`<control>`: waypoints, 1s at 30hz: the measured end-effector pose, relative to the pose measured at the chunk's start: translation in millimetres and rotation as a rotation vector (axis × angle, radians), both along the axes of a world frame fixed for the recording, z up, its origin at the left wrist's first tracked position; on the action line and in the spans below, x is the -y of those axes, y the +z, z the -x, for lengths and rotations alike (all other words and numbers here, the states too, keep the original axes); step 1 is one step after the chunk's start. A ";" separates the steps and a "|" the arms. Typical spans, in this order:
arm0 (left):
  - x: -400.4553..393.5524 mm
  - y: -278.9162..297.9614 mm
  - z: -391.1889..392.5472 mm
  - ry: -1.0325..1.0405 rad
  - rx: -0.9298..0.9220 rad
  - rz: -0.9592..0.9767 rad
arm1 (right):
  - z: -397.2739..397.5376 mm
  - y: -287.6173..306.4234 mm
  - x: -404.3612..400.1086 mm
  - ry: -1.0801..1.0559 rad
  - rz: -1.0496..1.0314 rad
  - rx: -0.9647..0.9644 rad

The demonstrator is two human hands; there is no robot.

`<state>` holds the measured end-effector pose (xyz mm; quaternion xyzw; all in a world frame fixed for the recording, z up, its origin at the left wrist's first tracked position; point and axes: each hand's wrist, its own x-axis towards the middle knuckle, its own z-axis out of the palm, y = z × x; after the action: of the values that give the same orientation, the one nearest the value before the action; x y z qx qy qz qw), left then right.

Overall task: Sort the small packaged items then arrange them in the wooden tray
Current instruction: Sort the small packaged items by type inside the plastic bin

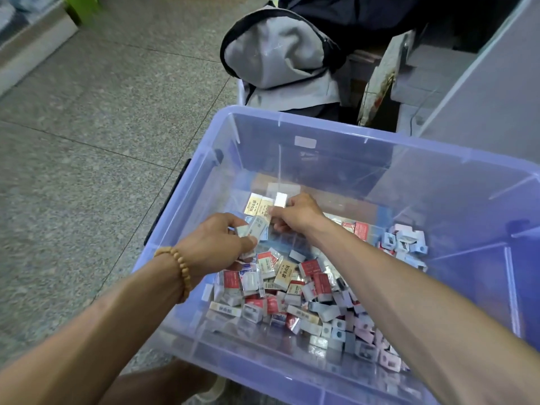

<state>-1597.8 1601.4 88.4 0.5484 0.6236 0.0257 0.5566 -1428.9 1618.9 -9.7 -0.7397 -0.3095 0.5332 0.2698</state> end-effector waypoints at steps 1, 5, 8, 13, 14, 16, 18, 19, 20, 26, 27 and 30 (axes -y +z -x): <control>0.0 0.6 0.1 0.004 0.003 0.000 | -4.6 0.6 3.4 -0.009 0.015 -0.001; 1.4 3.2 1.6 0.018 0.021 0.011 | -21.3 3.2 12.4 0.012 0.018 0.192; 1.7 2.7 2.8 0.017 0.022 0.016 | -21.3 2.4 14.3 0.049 -0.042 0.309; 2.3 3.2 2.8 0.007 0.041 0.025 | -4.1 -9.7 10.5 0.132 -0.094 0.382; 2.1 3.1 2.9 0.006 0.045 0.027 | -1.8 -12.3 8.6 0.125 -0.099 0.387; 0.9 2.6 3.1 0.003 0.042 0.030 | -0.4 -11.4 5.0 0.143 -0.088 0.413; 0.0 1.9 2.9 -0.006 0.025 0.024 | -3.3 -3.4 5.7 0.165 -0.095 0.421; -0.5 1.7 2.8 -0.012 0.019 0.020 | -5.0 4.6 8.5 0.148 -0.104 0.374; -1.0 1.3 2.5 -0.020 0.017 0.017 | -5.7 14.5 13.5 0.114 -0.114 0.274; -5.6 0.2 -6.0 -0.044 0.029 0.003 | -3.0 66.6 56.8 0.038 -0.048 -0.455; -6.0 -0.2 -8.0 -0.054 0.048 0.011 | -4.0 69.8 61.2 0.031 -0.059 -0.493; -4.6 -0.6 -17.2 -0.109 0.098 0.043 | -10.9 69.8 66.8 -0.048 -0.073 -0.546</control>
<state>-1580.6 1606.0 87.9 0.5677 0.5652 0.0087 0.5985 -1418.1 1552.1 60.1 -0.5657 -0.2266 0.6946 0.3823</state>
